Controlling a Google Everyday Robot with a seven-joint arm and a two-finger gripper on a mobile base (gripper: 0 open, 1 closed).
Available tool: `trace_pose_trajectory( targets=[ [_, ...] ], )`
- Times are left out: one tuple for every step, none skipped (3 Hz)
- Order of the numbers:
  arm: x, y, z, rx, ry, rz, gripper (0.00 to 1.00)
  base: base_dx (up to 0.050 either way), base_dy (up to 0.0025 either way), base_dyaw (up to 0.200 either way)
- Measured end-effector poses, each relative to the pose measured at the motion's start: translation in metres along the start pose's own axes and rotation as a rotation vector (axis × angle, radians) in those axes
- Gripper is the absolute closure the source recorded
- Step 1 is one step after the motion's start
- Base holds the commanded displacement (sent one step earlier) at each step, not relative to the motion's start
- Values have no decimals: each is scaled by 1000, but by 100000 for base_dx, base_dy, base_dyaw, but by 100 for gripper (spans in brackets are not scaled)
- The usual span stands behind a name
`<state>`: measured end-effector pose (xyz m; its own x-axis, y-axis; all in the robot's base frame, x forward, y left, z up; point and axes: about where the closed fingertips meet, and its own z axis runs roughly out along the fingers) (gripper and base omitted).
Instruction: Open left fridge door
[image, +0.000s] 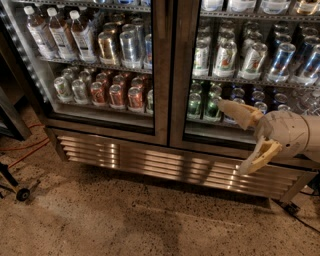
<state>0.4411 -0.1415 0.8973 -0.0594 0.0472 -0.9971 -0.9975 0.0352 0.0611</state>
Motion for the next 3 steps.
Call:
trace_pose_trajectory(
  targets=[
    [-3,0,-1,65,18,-29,0,0,0,0],
    [-6,2,-2,106,27,-68,0,0,0,0],
    [-17,-1,2,102,15,-64,0,0,0,0]
  ],
)
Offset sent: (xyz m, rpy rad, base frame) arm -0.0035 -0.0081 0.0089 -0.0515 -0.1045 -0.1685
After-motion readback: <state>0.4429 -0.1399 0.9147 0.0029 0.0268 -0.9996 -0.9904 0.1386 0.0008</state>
